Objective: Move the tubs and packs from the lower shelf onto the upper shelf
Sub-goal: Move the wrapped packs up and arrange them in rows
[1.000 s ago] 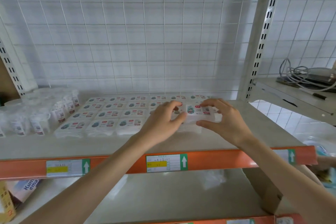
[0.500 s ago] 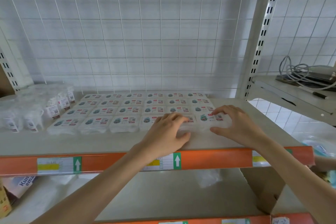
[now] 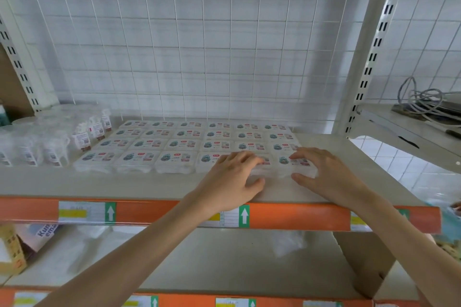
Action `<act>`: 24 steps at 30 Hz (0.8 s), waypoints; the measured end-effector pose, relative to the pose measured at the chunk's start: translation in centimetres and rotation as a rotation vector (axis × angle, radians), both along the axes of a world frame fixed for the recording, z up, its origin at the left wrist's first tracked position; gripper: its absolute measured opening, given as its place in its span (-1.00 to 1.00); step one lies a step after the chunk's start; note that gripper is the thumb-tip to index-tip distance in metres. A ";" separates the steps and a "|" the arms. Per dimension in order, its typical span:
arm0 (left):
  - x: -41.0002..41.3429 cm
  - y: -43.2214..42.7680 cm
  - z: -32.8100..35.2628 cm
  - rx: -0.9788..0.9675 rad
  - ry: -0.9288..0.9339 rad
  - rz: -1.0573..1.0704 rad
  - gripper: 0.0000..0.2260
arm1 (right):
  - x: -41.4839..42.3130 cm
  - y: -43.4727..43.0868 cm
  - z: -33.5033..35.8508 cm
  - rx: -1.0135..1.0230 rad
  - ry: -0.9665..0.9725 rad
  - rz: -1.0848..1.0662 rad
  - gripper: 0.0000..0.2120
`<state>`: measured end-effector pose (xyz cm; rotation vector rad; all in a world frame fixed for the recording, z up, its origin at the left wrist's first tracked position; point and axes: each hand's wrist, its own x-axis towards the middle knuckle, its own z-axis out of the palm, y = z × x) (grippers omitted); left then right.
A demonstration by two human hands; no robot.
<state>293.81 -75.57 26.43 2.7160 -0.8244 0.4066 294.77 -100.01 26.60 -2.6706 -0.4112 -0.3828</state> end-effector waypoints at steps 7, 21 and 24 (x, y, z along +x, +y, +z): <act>-1.0 -0.3 0.7 0.008 -0.059 0.140 -0.48 | -0.5 0.4 0.5 -0.014 -0.058 0.040 -0.44; -7.0 5.1 0.8 0.013 -0.158 0.258 -0.44 | -4.9 6.8 1.3 0.122 -0.190 0.125 -0.50; -8.7 7.0 0.7 0.023 -0.166 0.280 -0.42 | -6.3 8.1 2.0 0.129 -0.211 0.142 -0.51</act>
